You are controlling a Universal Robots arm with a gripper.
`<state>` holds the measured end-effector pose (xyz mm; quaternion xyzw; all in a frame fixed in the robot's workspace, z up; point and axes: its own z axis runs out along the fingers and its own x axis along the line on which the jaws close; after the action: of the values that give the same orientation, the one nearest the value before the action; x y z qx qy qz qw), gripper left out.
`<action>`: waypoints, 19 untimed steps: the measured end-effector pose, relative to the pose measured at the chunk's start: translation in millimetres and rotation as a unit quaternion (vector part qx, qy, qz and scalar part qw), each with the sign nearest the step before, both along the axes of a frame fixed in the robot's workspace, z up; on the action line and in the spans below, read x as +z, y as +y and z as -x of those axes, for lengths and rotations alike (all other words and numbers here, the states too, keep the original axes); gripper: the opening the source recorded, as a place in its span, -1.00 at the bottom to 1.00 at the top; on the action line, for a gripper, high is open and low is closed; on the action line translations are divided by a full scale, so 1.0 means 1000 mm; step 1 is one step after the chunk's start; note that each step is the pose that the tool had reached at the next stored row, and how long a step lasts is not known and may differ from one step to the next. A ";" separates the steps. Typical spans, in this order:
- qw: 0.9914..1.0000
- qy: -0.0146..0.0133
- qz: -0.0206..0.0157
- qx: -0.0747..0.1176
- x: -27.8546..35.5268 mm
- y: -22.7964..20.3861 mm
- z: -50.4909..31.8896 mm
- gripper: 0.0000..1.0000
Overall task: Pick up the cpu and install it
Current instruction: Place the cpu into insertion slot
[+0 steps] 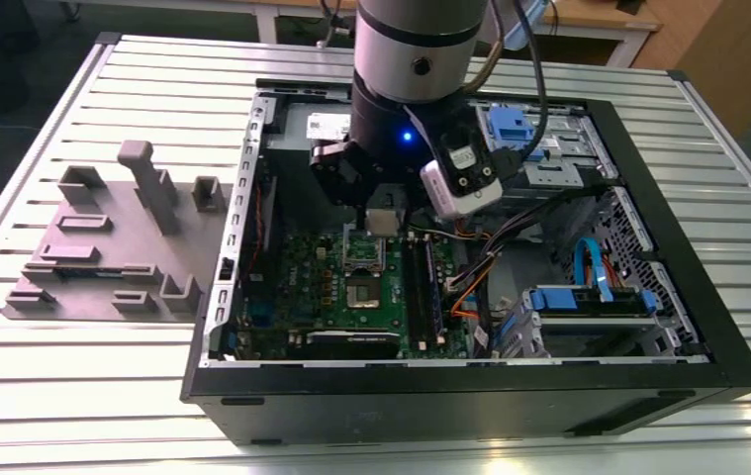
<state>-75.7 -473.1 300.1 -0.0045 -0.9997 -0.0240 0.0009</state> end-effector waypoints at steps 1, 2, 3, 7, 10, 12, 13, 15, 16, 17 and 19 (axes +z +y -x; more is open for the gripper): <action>1.000 0.000 0.000 0.000 -0.0018 0.0000 0.0001 -0.05; 1.000 0.000 0.000 0.000 -0.0036 0.0000 0.0002 -0.05; 1.000 0.000 0.000 0.000 -0.0055 0.0000 0.0002 -0.05; 1.000 0.000 0.000 0.000 -0.0127 0.0000 0.0003 -0.05; 1.000 0.000 0.000 0.000 -0.0171 0.0000 0.0004 -0.05; 1.000 0.000 0.000 0.000 -0.0183 0.0000 0.0005 -0.05; 1.000 0.001 0.000 0.000 -0.0187 0.0000 0.0005 -0.05; 1.000 0.001 0.000 0.000 -0.0200 0.0000 0.0006 -0.05; 1.000 0.002 0.000 0.000 -0.0208 0.0000 0.0006 -0.05; 1.000 0.002 0.000 0.000 -0.0216 0.0000 0.0006 -0.05; 1.000 0.002 0.000 0.000 -0.0232 0.0000 0.0008 -0.05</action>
<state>-76.5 -473.1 276.9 -0.0044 -0.9997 -0.0240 0.0029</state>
